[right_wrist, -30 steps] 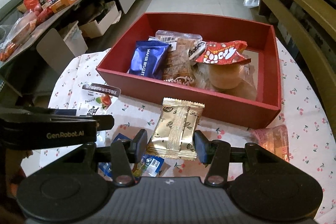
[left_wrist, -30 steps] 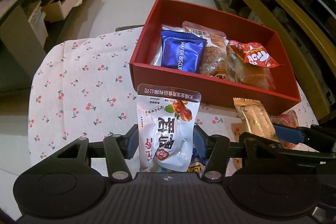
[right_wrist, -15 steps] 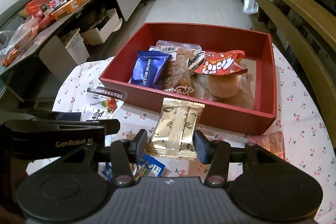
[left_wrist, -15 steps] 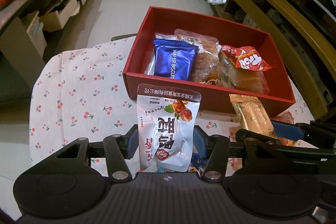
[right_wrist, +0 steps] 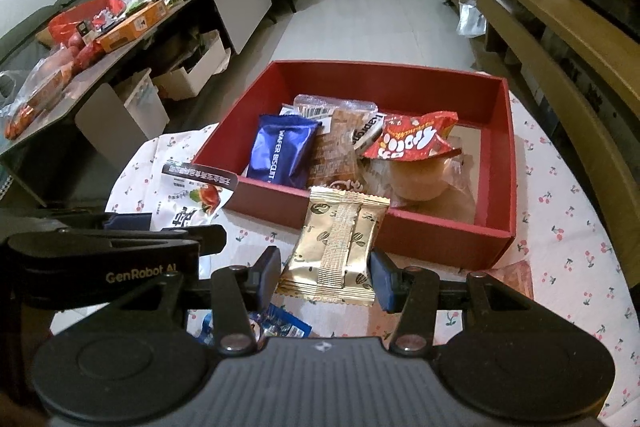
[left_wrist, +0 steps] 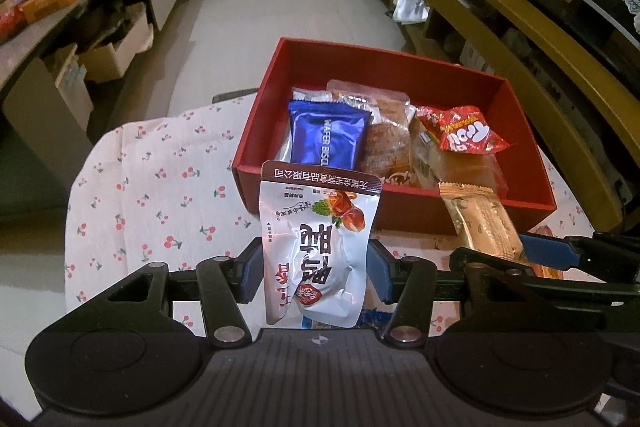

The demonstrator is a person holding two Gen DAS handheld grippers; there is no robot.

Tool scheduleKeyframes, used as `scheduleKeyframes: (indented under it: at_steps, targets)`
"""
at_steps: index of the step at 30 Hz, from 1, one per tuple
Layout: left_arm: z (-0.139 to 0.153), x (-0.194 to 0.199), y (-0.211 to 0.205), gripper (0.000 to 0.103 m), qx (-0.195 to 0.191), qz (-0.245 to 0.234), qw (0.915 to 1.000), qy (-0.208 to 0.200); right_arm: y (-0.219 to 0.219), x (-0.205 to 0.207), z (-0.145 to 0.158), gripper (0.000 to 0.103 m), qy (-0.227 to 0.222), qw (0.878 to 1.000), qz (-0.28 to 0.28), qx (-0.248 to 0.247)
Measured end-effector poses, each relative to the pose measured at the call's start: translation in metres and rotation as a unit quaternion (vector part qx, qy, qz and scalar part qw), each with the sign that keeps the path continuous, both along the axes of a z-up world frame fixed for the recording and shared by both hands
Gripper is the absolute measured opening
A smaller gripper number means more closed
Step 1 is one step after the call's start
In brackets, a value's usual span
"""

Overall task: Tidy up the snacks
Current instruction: 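Carry the jujube pack with the left gripper while the right gripper carries the gold bar over the box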

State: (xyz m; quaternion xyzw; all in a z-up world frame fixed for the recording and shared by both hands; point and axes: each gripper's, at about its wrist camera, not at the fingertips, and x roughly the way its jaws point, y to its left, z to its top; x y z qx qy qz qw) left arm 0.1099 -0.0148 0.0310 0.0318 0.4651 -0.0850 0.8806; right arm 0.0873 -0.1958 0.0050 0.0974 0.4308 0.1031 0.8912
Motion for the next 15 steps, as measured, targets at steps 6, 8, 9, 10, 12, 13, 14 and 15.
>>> scheduleKeyframes:
  at_steps: [6,8,9,10,12,13,14,15]
  targets:
    - [0.007,0.001,-0.005,0.060,0.000,0.000,0.9999,-0.014,-0.005,0.002,0.006,0.055,-0.010,1.000,-0.008,0.004]
    - [0.010,0.002,-0.004,0.060,-0.002,0.001,0.9998,-0.019,-0.005,0.003,0.009,0.055,-0.014,1.000,-0.011,0.005]
    - [0.011,0.002,-0.004,0.060,-0.004,0.002,0.9998,-0.021,-0.005,0.003,0.010,0.055,-0.016,1.000,-0.011,0.005]
    - [0.013,0.002,-0.004,0.060,-0.006,0.003,0.9997,-0.022,-0.005,0.003,0.012,0.055,-0.019,1.000,-0.012,0.004]
    - [0.015,0.002,-0.003,0.060,-0.008,0.005,0.9996,-0.025,-0.005,0.003,0.014,0.055,-0.025,1.000,-0.013,0.003]
    - [0.016,0.002,-0.003,0.060,-0.008,0.005,0.9996,-0.027,-0.005,0.003,0.015,0.055,-0.026,1.000,-0.013,0.003]
    - [0.017,0.002,-0.004,0.060,-0.008,0.005,0.9995,-0.028,-0.005,0.003,0.016,0.055,-0.027,1.000,-0.014,0.005]
    - [0.017,0.003,-0.004,0.060,-0.008,0.005,0.9995,-0.030,-0.005,0.003,0.016,0.055,-0.028,0.999,-0.014,0.006]
